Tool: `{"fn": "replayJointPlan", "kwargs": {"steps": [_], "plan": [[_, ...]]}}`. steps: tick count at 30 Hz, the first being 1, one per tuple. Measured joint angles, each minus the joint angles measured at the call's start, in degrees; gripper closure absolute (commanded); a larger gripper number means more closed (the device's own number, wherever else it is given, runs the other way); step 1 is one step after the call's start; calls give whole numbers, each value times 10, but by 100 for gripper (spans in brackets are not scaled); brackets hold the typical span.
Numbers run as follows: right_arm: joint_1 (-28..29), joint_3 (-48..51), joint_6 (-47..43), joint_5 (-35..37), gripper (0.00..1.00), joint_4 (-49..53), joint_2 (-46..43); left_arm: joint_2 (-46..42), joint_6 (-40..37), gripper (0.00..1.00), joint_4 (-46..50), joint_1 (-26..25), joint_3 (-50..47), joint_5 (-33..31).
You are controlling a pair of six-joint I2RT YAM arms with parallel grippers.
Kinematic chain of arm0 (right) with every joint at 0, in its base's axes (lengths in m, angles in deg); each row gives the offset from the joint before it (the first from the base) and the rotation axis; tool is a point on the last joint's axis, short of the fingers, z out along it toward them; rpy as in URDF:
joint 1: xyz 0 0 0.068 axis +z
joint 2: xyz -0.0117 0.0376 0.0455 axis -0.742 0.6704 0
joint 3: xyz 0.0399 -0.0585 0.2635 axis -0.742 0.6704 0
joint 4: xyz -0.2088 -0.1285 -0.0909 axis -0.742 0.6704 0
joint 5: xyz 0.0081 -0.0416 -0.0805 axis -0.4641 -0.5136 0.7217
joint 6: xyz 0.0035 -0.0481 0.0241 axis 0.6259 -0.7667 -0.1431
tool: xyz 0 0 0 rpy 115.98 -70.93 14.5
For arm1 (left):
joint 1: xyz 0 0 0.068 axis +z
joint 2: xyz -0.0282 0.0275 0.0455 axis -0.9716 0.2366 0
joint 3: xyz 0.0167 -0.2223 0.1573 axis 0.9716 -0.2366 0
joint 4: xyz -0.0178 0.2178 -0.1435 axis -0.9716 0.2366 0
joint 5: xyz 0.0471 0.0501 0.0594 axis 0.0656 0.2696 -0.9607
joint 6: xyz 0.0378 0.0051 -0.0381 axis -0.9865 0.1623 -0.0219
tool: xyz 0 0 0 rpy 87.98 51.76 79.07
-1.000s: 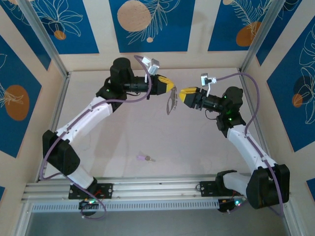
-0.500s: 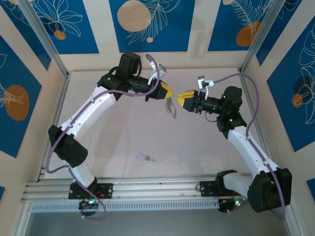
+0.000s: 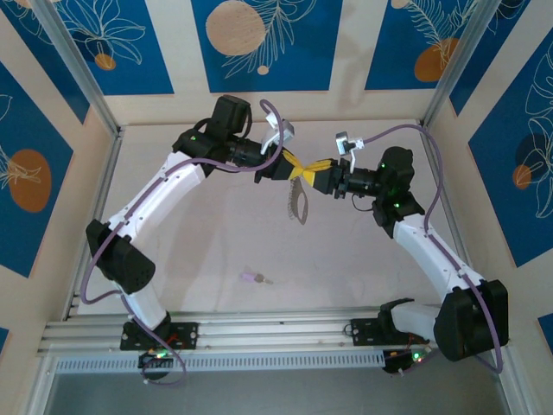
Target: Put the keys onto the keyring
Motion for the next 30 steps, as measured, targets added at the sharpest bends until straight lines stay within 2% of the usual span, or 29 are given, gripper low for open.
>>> {"fn": "replayJointPlan", "kwargs": {"steps": [4, 14, 16, 17, 24, 30], "plan": [[2, -1, -2, -5, 99, -6, 0, 1, -1, 100, -1, 0, 0, -7], [2, -2, -3, 3, 100, -16, 5, -2, 34, 100, -38, 1, -13, -10], [1, -2, -2, 7, 88, -18, 6, -5, 45, 100, -56, 2, -22, -11], [1, -2, -2, 7, 85, -19, 7, -6, 49, 100, -61, 2, -25, -11], [1, -2, 2, 18, 79, -24, 8, -8, 64, 100, -82, 2, -29, -11], [1, -2, 2, 22, 80, -27, 10, -8, 64, 100, -85, 2, -30, -11]]}}
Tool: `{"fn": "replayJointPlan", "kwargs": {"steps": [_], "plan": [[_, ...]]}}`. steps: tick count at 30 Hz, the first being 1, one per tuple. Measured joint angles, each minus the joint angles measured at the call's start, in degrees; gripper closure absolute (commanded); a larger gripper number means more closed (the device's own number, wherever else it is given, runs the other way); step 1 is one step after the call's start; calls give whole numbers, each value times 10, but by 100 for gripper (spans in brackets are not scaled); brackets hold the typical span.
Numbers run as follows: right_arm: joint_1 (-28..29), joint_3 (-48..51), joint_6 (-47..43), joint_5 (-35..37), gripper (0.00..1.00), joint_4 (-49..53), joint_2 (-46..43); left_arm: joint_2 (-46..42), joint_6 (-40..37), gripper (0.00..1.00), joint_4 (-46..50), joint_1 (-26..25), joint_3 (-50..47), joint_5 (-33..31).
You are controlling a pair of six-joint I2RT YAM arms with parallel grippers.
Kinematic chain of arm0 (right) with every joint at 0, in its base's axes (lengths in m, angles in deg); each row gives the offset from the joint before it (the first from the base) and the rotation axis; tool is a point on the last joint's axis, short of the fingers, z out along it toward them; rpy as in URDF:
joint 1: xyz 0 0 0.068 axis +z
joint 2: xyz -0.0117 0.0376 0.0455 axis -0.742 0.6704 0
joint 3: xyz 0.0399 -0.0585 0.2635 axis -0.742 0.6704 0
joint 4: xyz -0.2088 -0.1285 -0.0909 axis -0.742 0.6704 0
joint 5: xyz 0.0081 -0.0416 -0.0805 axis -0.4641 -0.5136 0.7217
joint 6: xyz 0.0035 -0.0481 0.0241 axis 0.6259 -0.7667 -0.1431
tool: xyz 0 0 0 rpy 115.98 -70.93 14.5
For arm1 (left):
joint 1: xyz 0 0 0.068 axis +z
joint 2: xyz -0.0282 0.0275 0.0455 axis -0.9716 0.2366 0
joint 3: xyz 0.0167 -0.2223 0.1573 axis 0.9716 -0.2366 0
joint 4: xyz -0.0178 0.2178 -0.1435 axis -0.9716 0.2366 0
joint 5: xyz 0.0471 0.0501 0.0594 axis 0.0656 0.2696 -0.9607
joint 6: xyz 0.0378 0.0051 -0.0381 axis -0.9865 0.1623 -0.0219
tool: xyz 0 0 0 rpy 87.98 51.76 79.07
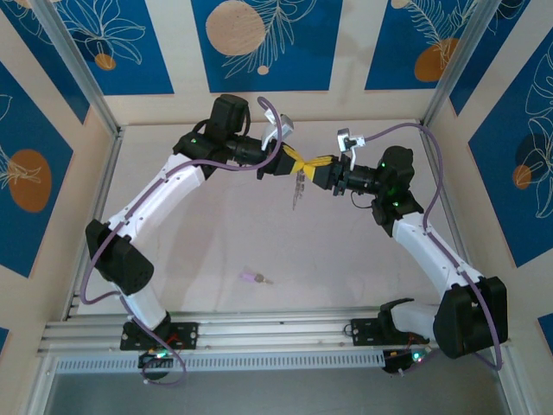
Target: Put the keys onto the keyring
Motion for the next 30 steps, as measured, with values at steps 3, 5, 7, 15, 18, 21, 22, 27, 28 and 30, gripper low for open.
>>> {"fn": "replayJointPlan", "kwargs": {"steps": [3, 5, 7, 15, 18, 21, 22, 27, 28, 30], "plan": [[0, 0, 2, -1, 91, -5, 2, 0, 0, 100, 0, 0, 0, -4], [0, 0, 5, -3, 96, -10, 3, 0, 0, 100, -2, 0, -1, -6], [-1, -1, 7, -5, 92, -13, 5, 0, 2, 100, -3, 0, -1, -8], [-2, -1, 15, 0, 73, -14, 10, 0, 9, 100, -4, 0, -1, -10], [-2, 0, 15, 0, 74, -14, 9, 0, 9, 100, -4, 0, -1, -10], [-3, 1, 15, 0, 74, -14, 9, 0, 9, 100, -4, -1, -1, -10], [-3, 2, 14, 0, 74, -14, 8, 0, 9, 100, -4, -1, -1, -10], [-3, 3, 15, 1, 89, -13, 0, 0, 11, 100, -8, -2, -1, -10], [-3, 3, 16, 0, 94, -14, 0, 0, 11, 100, -9, -2, -1, -10], [-3, 3, 20, -2, 100, -18, -1, 0, 11, 100, -10, -2, -1, -10]]}}
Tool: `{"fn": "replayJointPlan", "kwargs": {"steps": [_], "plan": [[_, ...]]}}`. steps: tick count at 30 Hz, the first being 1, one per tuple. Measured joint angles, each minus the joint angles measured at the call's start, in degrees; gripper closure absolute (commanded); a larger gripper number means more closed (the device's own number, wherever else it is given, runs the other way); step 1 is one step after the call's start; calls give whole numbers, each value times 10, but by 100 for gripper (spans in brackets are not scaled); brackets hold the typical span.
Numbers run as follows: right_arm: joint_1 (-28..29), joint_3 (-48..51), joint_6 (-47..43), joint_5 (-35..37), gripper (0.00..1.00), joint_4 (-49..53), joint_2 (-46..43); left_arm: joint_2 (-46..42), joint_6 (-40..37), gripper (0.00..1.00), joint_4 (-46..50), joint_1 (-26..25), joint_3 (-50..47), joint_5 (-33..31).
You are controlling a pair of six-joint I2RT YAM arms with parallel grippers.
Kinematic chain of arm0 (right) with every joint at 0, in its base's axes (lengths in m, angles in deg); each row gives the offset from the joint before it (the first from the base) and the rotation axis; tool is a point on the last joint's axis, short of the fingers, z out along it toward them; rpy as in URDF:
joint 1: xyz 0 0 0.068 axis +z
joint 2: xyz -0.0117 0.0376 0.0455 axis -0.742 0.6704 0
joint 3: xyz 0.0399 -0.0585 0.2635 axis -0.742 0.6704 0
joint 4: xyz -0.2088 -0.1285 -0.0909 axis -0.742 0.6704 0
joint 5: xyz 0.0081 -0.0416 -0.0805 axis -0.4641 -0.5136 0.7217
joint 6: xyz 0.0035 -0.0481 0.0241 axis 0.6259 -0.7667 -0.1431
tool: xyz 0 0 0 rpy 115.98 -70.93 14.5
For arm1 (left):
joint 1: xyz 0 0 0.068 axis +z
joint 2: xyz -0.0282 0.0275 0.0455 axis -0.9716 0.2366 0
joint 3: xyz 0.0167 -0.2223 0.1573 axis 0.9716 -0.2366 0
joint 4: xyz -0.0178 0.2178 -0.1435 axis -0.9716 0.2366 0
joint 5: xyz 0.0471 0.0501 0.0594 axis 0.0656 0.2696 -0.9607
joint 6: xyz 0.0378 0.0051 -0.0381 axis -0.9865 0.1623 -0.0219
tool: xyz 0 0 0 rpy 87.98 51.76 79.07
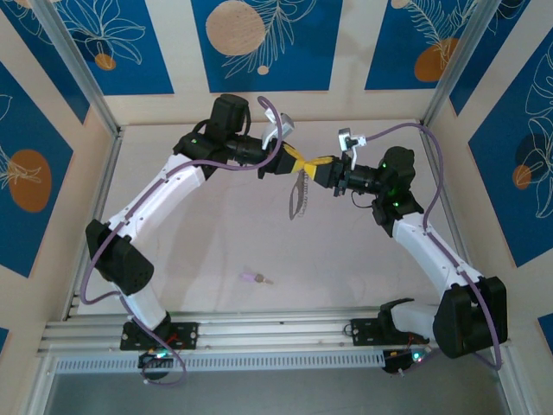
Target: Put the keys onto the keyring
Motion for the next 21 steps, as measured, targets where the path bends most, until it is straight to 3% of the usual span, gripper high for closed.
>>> {"fn": "replayJointPlan", "kwargs": {"steps": [6, 9, 13, 21], "plan": [[0, 0, 2, 0, 100, -10, 2, 0, 4, 99, -6, 0, 0, 0], [-2, 1, 8, 4, 100, -17, 2, -3, 17, 74, -29, 0, -11, -4], [-4, 9, 21, 4, 100, -35, 4, -18, 50, 59, -88, 0, -51, -41], [-7, 17, 51, 4, 100, -63, 7, -93, 166, 51, -278, 5, -188, -113]]}}
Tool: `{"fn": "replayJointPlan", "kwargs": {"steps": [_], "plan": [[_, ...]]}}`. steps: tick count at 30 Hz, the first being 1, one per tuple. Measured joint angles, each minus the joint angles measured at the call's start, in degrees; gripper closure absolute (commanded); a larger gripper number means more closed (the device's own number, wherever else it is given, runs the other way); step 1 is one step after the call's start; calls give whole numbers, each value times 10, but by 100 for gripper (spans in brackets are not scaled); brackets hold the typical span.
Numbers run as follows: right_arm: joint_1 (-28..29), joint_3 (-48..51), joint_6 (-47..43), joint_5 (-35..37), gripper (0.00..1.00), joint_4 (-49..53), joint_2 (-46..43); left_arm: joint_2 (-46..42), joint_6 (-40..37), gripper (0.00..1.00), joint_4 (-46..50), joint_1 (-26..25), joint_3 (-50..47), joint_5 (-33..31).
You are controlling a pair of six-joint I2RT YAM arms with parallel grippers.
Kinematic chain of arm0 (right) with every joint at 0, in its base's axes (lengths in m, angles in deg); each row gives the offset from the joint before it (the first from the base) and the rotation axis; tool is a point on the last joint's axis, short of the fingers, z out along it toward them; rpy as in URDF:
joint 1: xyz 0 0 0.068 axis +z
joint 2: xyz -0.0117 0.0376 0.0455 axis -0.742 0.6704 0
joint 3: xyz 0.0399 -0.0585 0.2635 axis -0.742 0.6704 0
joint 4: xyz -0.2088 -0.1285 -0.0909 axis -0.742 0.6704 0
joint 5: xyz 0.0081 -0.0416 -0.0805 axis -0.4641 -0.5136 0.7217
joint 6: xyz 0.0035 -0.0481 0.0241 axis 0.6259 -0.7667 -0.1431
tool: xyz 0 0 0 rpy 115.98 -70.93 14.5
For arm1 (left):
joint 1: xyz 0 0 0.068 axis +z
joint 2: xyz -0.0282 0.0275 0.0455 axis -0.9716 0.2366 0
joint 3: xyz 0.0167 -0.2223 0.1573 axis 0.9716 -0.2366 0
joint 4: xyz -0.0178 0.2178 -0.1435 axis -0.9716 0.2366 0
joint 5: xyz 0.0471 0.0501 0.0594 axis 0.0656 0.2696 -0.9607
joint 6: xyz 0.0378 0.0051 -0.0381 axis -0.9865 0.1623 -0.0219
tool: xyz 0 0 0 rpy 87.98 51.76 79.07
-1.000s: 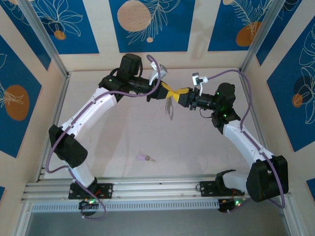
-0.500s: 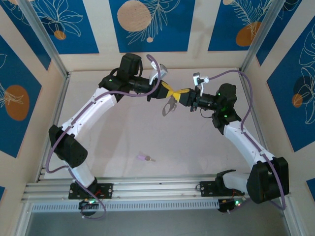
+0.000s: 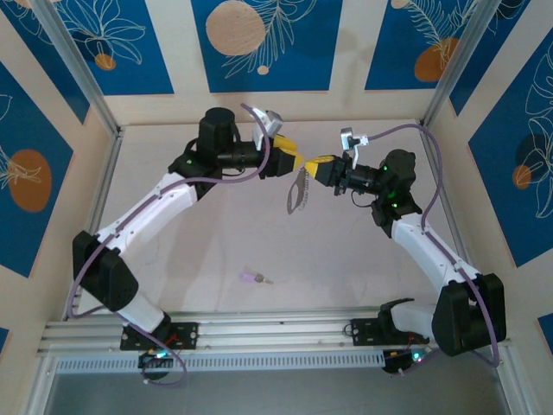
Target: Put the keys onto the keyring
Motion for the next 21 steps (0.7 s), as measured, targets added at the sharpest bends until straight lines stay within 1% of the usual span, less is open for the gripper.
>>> {"fn": "replayJointPlan", "kwargs": {"steps": [3, 10, 14, 21], "plan": [[0, 1, 9, 1, 100, -8, 0, -17, 45, 50, -72, 4, -35, -1], [0, 2, 34, 18, 100, -41, 0, -14, 165, 50, -249, 4, -121, 24], [0, 3, 48, 34, 100, -61, 0, -7, 218, 51, -328, 4, -152, 32], [0, 12, 61, 50, 100, -75, 0, 2, 275, 54, -419, 4, -163, 38]]}}
